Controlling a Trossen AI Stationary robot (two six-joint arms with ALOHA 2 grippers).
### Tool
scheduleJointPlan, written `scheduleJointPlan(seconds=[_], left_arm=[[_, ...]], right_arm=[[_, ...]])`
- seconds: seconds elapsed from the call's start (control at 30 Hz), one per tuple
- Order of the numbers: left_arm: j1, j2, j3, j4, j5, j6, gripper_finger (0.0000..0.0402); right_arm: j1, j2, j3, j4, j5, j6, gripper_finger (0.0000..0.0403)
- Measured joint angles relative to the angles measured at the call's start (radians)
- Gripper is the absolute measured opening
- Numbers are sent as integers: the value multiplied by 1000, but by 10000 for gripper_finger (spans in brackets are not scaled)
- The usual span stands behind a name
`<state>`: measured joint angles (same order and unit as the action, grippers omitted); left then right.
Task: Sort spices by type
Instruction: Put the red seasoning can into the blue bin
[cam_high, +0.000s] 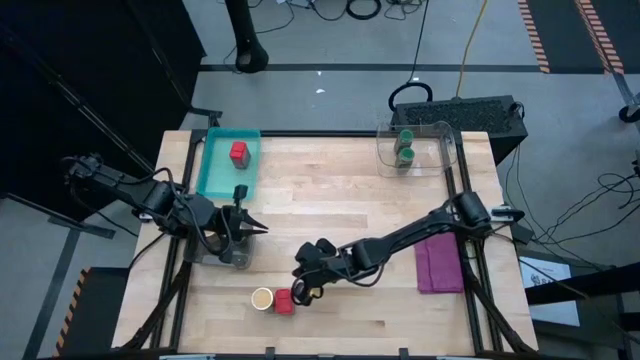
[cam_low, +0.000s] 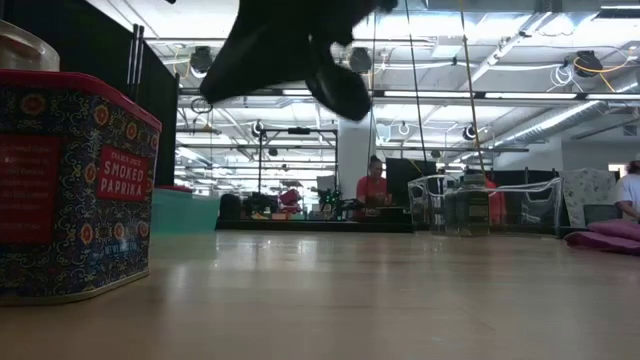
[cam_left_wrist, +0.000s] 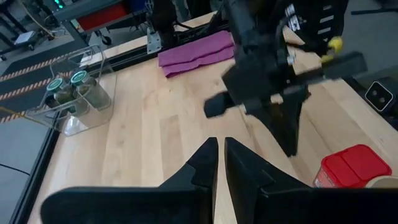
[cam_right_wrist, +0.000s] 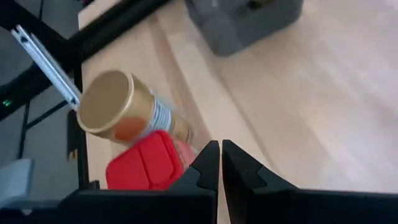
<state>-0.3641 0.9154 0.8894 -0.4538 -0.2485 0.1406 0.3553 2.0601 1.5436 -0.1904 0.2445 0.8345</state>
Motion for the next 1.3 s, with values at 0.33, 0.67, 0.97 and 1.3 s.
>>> scheduleJointPlan(seconds=[0.33, 0.67, 0.97, 1.3], left_arm=[[0, 0, 0, 0, -4, 6, 36], [0, 0, 0, 0, -6, 6, 36], [0, 0, 0, 0, -15, 4, 36], [0, 0, 0, -1, -15, 3, 36]], right_arm=[[57, 6, -2, 230, -65, -284, 0], [96, 84, 0, 346, -55, -395, 0], [83, 102, 0, 287, -25, -406, 0], [83, 144, 1, 302, -9, -408, 0]])
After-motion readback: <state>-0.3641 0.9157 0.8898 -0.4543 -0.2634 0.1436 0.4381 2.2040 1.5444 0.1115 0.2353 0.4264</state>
